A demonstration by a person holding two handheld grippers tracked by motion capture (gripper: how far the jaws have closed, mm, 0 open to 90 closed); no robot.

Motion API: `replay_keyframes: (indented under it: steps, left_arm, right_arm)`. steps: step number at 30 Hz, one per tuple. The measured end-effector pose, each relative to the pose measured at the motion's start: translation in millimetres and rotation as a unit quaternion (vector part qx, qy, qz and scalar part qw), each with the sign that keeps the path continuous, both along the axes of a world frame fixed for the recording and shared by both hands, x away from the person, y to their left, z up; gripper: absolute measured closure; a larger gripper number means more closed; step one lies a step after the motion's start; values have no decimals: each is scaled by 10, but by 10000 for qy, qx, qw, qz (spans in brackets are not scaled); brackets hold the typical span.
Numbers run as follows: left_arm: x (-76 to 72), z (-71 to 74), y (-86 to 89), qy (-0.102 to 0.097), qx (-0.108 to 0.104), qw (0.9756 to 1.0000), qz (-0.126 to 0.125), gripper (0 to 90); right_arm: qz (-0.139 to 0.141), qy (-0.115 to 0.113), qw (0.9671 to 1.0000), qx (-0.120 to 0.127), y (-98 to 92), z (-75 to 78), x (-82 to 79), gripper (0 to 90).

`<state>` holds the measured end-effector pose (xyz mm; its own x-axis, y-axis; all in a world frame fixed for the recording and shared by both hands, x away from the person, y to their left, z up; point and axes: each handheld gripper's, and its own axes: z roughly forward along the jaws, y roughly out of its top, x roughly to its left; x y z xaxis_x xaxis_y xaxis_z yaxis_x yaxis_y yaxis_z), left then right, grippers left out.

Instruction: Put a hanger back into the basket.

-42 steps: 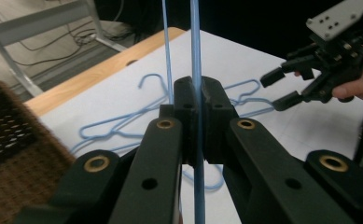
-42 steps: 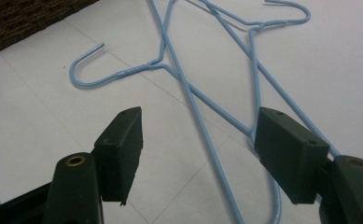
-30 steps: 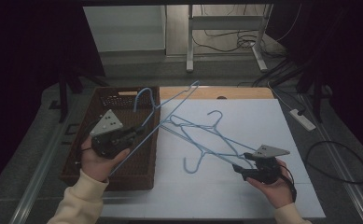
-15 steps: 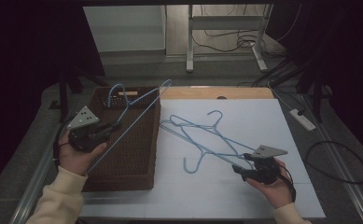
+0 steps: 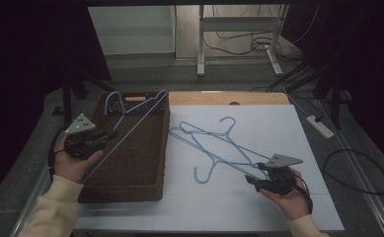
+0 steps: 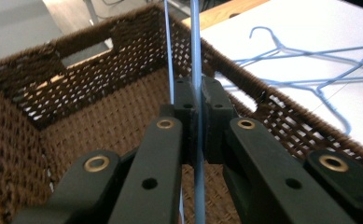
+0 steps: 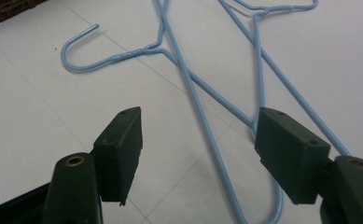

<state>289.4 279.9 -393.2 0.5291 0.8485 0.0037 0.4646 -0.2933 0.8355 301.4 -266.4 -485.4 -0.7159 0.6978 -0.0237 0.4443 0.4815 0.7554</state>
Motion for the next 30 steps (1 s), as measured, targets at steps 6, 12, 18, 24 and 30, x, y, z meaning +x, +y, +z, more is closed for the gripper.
replay_keyframes:
  steps: [6,12,18,24,30]
  left_arm:
    - [71,-128,52,214,50,9998,-5,862]
    - [144,-264,43,432,163,9989,-44,862]
    - [189,-343,36,572,233,9981,-39,862]
    - [236,-409,24,678,235,9974,-49,862]
    - [264,-442,15,754,334,9966,-64,862]
  right_arm:
    - [1,5,10000,-11,-3,-3,5,329]
    - [6,13,10000,-22,-1,-8,6,328]
    - [11,10,10000,-28,1,-7,3,329]
    - [14,34,10000,-42,2,-11,7,328]
    - [17,31,10000,-47,6,-11,4,328]
